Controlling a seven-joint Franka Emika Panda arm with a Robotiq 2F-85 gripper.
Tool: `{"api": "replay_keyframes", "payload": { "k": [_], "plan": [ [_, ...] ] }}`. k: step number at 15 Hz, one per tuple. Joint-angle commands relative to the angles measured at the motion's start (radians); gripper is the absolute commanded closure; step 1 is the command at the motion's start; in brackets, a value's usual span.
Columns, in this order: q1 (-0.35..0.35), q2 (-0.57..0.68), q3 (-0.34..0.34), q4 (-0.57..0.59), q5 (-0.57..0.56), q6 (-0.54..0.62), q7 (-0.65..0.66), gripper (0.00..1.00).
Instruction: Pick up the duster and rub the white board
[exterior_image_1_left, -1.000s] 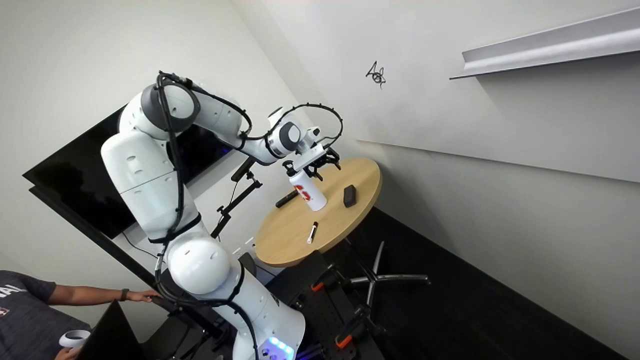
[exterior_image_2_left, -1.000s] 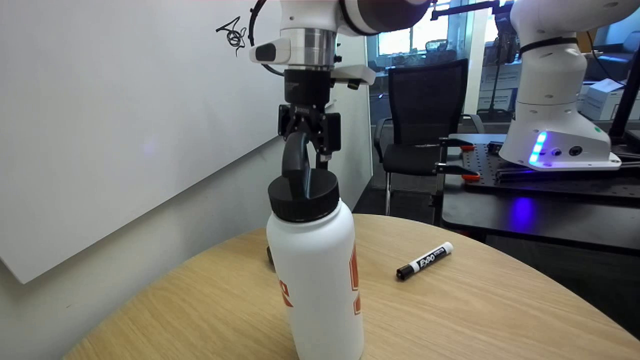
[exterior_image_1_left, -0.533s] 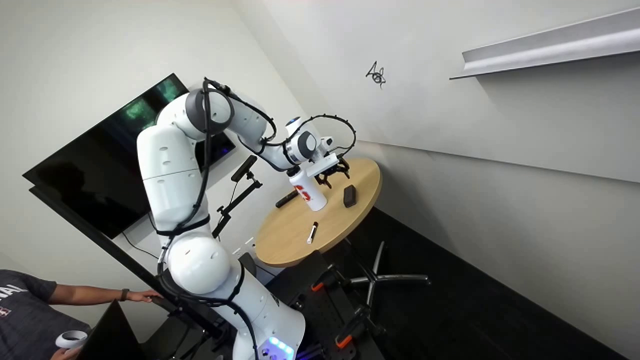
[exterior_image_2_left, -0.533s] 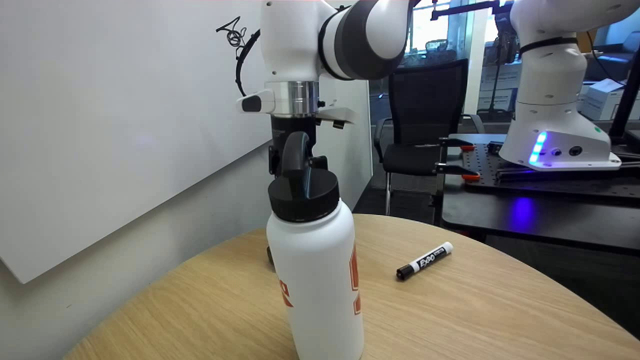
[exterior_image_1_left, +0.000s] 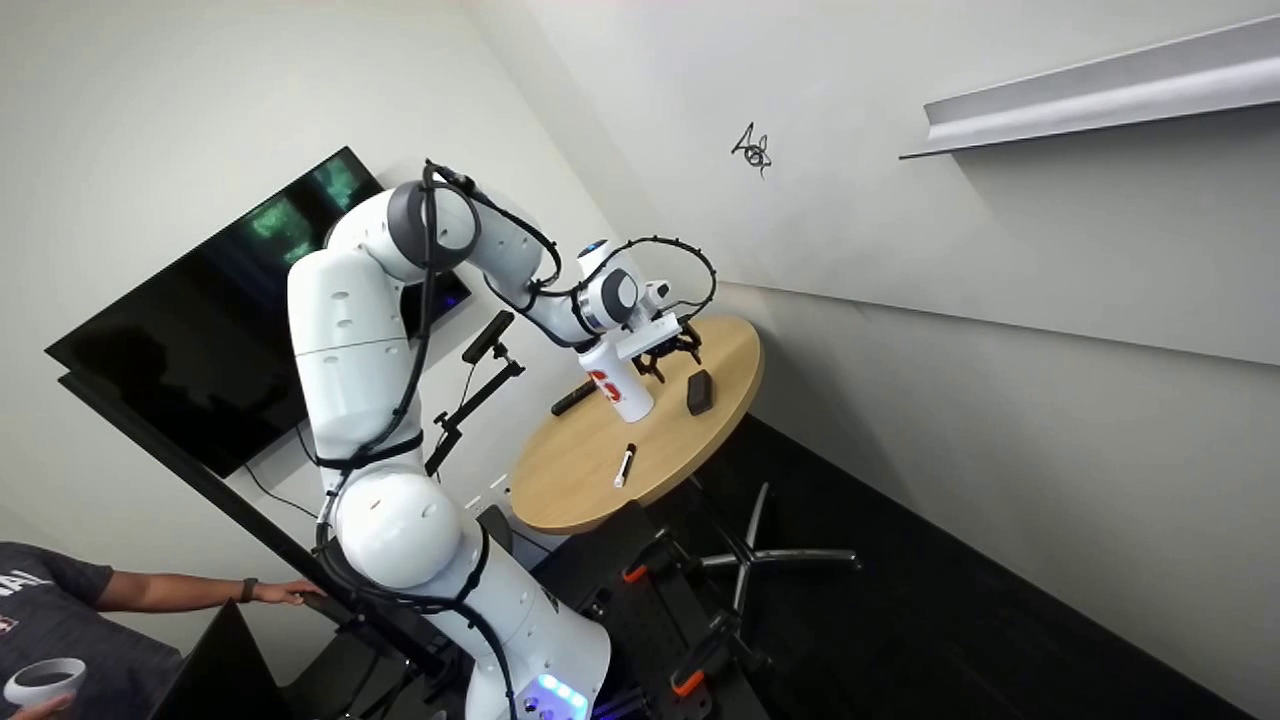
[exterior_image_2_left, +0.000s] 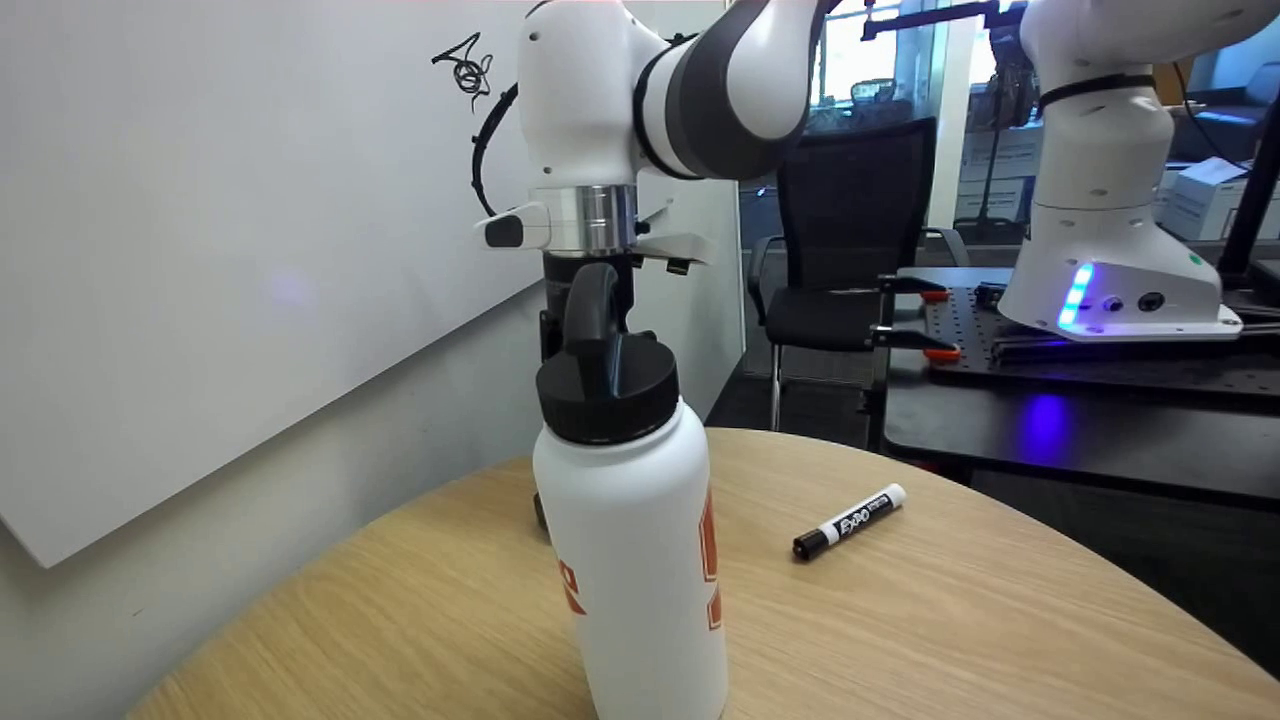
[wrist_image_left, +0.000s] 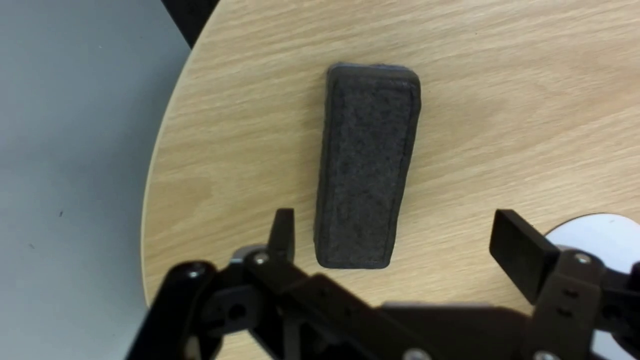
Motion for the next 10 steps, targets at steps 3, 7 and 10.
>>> {"api": "replay_keyframes", "payload": {
  "k": [3, 7, 10],
  "plan": [
    [0.043, 0.047, -0.019, 0.033, -0.026, -0.006, 0.033, 0.0],
    [0.087, 0.079, -0.051, 0.054, -0.058, -0.004, 0.064, 0.0],
    [0.113, 0.101, -0.082, 0.079, -0.095, -0.007, 0.091, 0.0]
  ]
}}
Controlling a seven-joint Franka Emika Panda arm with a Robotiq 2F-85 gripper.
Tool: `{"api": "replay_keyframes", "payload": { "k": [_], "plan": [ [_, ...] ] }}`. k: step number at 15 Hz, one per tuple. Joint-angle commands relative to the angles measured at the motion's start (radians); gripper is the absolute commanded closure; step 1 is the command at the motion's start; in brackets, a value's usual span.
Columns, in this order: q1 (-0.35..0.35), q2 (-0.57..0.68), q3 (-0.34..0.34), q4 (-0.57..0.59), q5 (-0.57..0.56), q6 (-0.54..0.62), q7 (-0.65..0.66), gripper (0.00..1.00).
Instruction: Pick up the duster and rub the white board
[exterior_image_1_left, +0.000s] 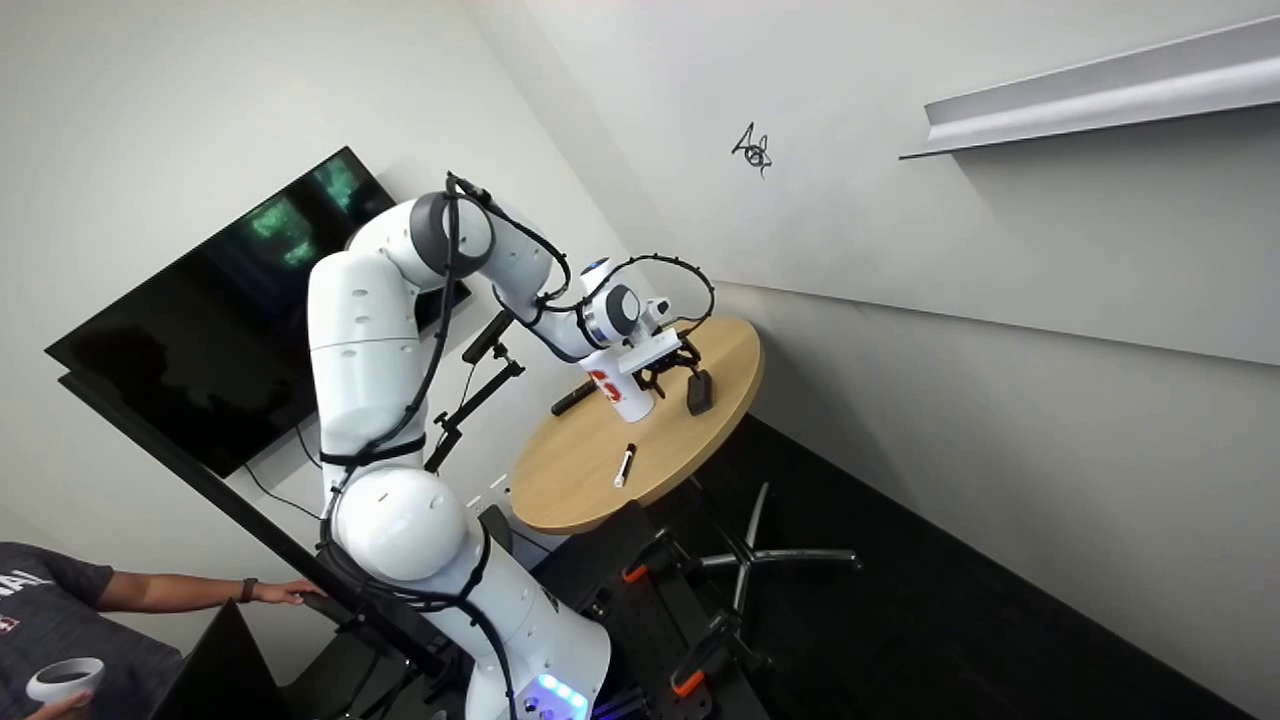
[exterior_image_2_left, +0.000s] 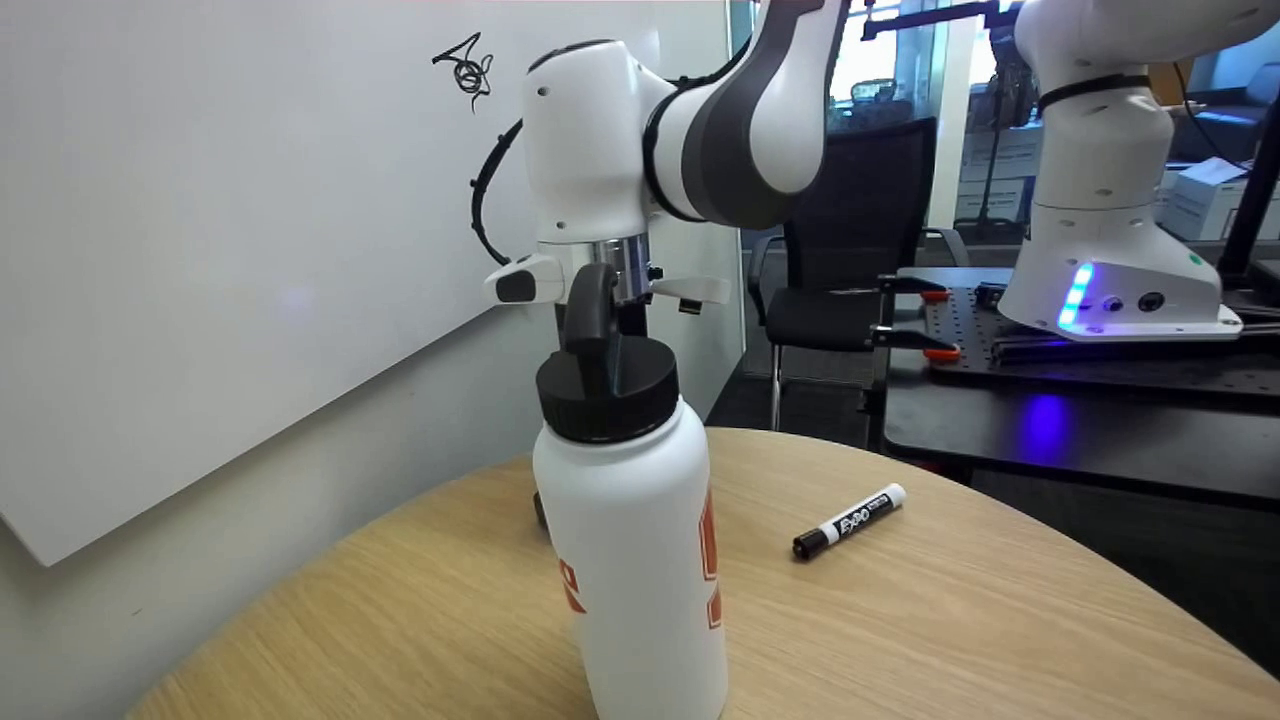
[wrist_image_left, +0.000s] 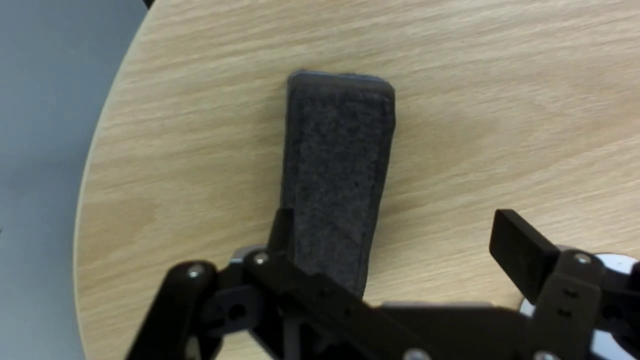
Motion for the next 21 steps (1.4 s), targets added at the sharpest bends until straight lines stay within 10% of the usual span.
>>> {"api": "replay_keyframes", "payload": {
  "k": [1, 11, 12, 21],
  "plan": [
    [0.029, 0.031, -0.037, 0.048, -0.046, -0.005, 0.047, 0.0],
    [-0.002, 0.117, -0.028, 0.142, -0.026, -0.031, 0.015, 0.0],
    [-0.002, 0.122, -0.03, 0.146, -0.028, -0.031, 0.015, 0.25],
    [0.02, 0.112, -0.051, 0.139, -0.044, -0.029, 0.042, 0.7]
  ]
}}
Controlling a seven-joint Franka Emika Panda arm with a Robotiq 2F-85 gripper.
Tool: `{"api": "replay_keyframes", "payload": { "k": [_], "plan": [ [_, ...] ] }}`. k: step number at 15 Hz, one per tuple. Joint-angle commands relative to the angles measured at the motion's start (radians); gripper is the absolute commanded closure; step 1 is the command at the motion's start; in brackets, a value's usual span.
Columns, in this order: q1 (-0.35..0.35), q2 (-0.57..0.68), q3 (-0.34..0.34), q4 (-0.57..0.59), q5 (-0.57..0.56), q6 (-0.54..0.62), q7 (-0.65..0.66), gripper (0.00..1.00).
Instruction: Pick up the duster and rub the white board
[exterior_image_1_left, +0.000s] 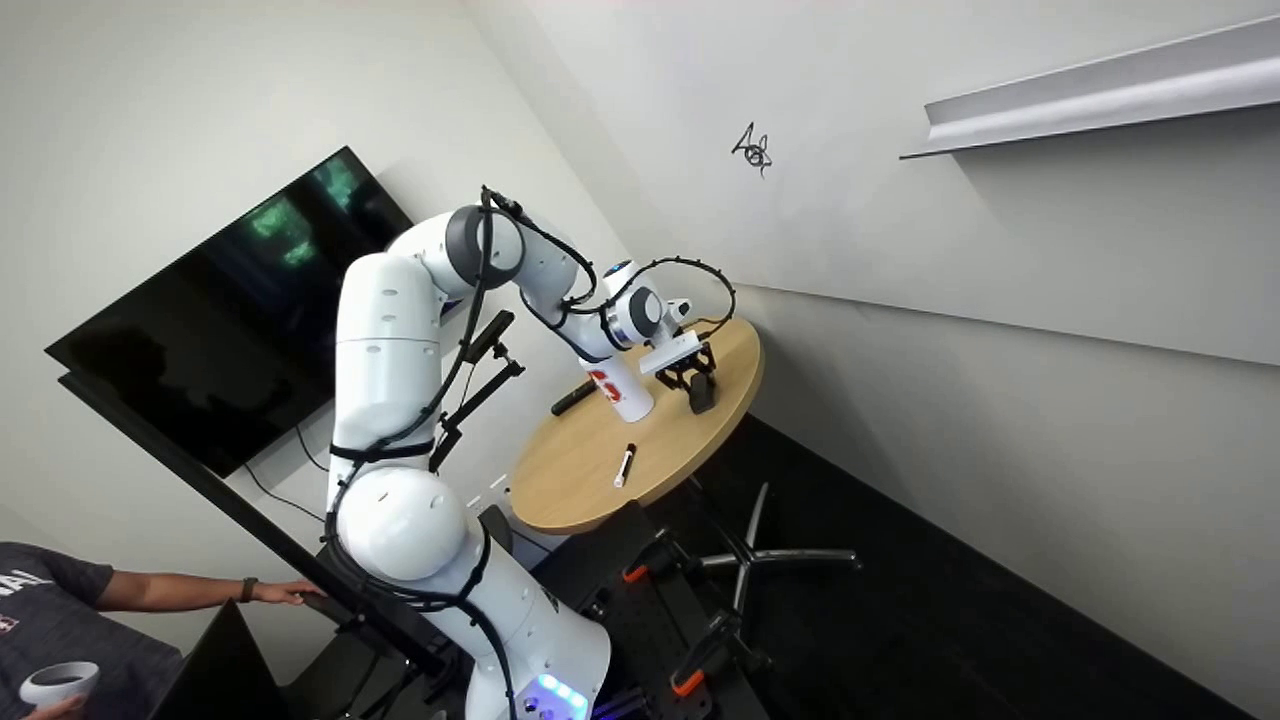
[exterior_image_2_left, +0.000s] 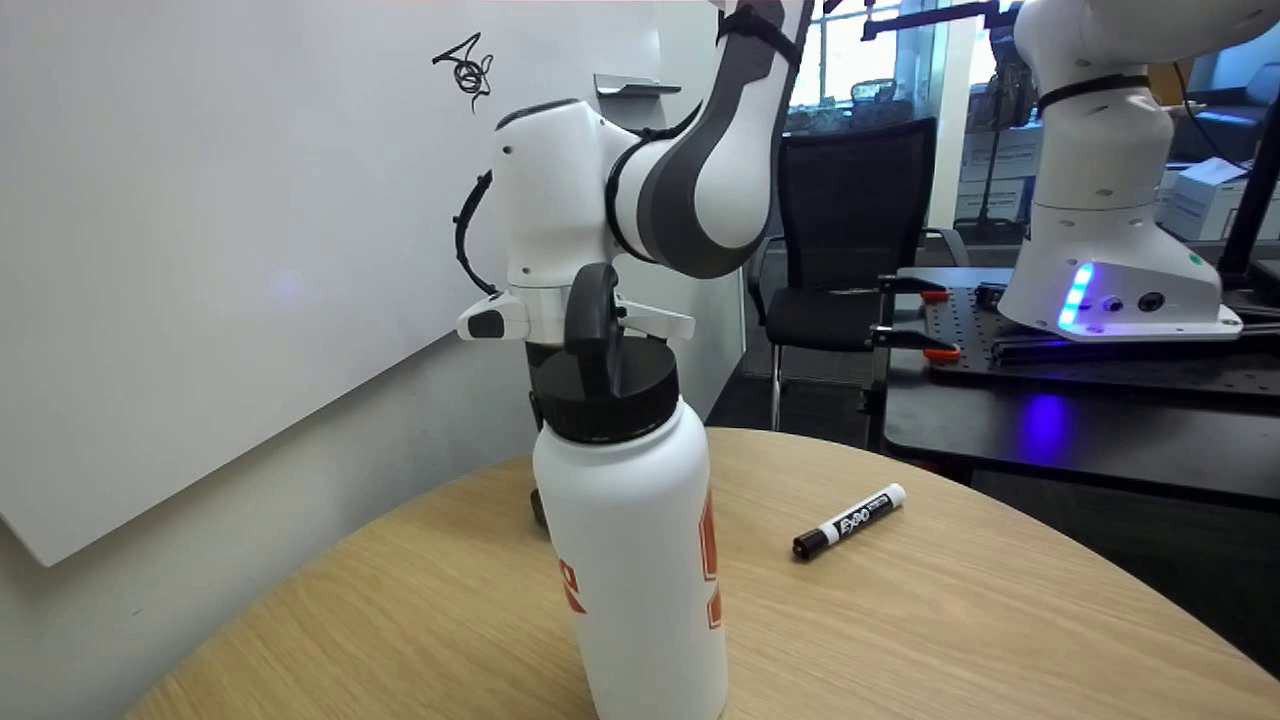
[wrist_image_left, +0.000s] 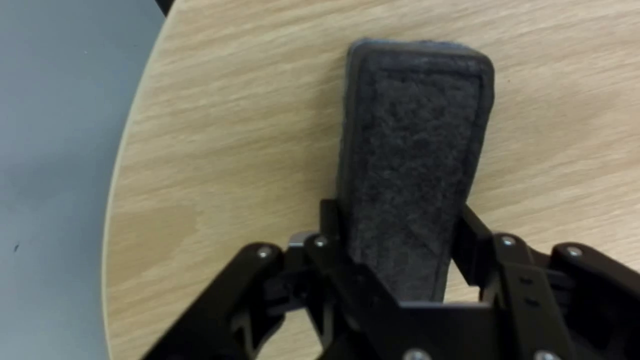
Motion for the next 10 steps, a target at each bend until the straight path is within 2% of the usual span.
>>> {"api": "replay_keyframes", "payload": {
  "k": [1, 4, 10],
  "plan": [
    [0.031, -0.043, -0.03, -0.019, -0.033, -0.018, 0.049, 0.7],
    [0.082, -0.141, -0.083, -0.094, -0.086, -0.001, 0.139, 0.7],
    [0.221, -0.422, -0.235, -0.258, -0.309, -0.039, 0.44, 0.7]
  ]
}}
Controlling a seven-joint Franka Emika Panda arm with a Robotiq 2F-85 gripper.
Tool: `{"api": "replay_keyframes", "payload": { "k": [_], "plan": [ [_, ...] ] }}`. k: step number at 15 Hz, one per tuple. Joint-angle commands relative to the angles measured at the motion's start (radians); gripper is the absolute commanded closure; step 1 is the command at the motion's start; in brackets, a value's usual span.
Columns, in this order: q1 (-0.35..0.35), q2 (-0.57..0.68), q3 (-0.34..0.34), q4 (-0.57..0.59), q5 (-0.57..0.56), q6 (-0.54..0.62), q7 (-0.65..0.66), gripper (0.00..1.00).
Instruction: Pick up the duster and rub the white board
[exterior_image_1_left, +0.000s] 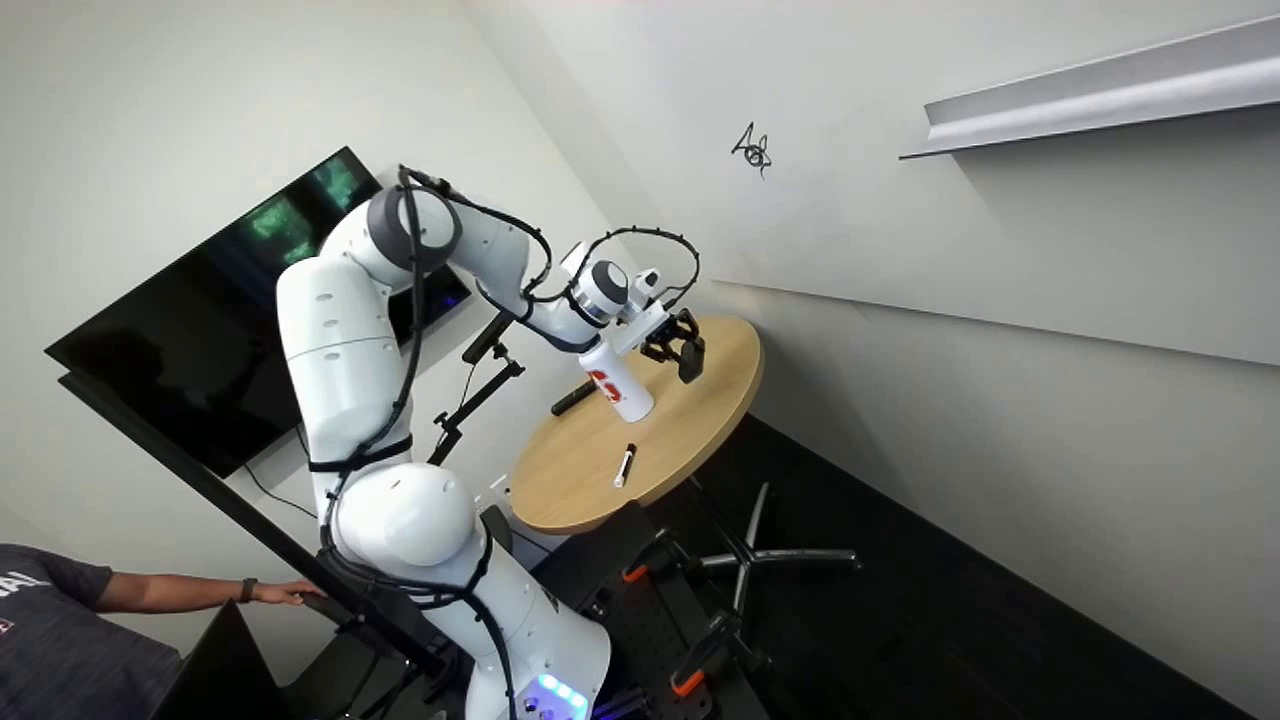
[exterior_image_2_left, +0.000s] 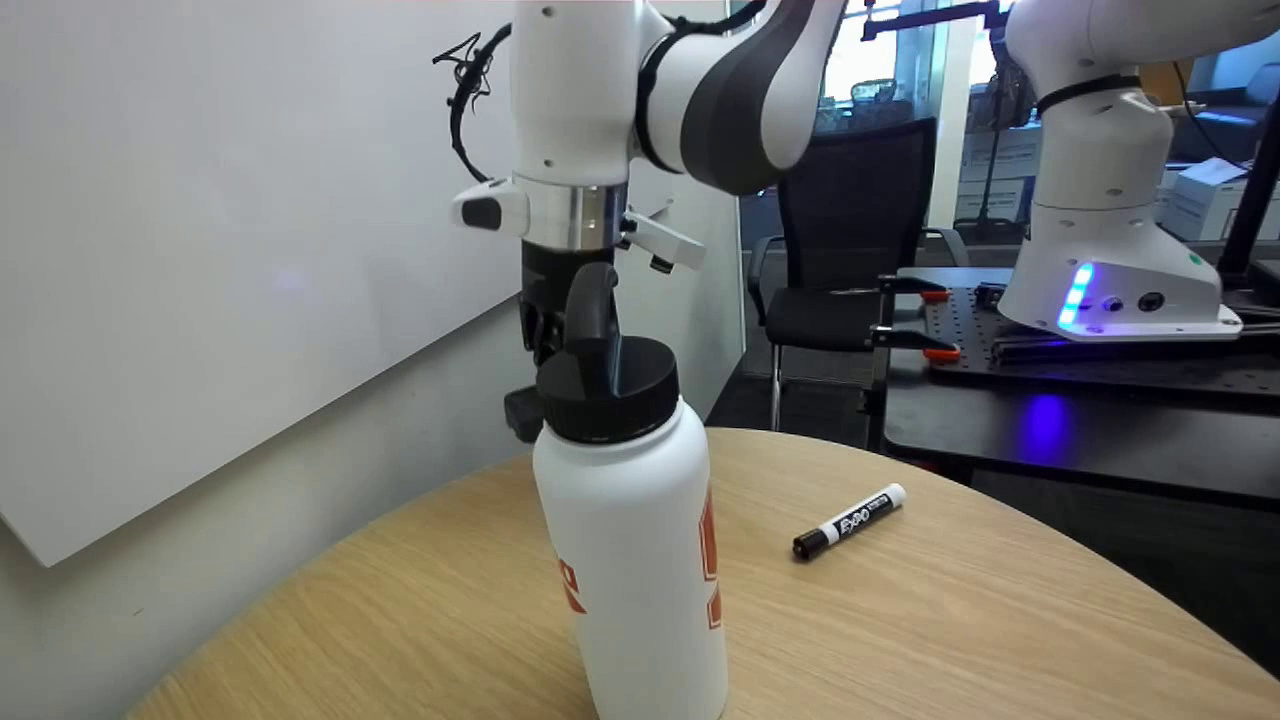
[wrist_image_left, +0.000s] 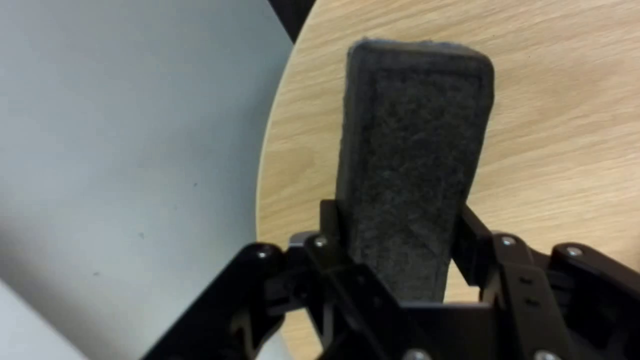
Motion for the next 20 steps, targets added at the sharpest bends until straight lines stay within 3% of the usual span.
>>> {"api": "replay_keyframes", "payload": {
  "k": [1, 3, 5, 6, 10, 11, 12, 19, 20],
  "plan": [
    [0.071, -0.226, -0.085, -0.152, -0.147, -0.042, 0.189, 0.7],
    [0.072, -0.31, -0.093, -0.19, -0.268, -0.063, 0.303, 0.7],
    [0.04, -0.356, -0.049, -0.204, -0.37, -0.121, 0.384, 0.7],
    [-0.01, -0.278, -0.006, -0.144, -0.313, -0.08, 0.318, 0.45],
    [-0.019, -0.335, 0.014, -0.182, -0.353, -0.112, 0.36, 0.45],
    [-0.016, -0.328, 0.0, -0.169, -0.399, -0.118, 0.411, 0.7],
    [-0.016, -0.345, -0.018, -0.155, -0.499, -0.116, 0.53, 0.7],
    [-0.195, -0.44, 0.056, -0.087, -0.755, -0.117, 0.868, 0.7],
    [-0.158, -0.448, -0.003, -0.076, -0.799, -0.105, 0.926, 0.7]
  ]
}}
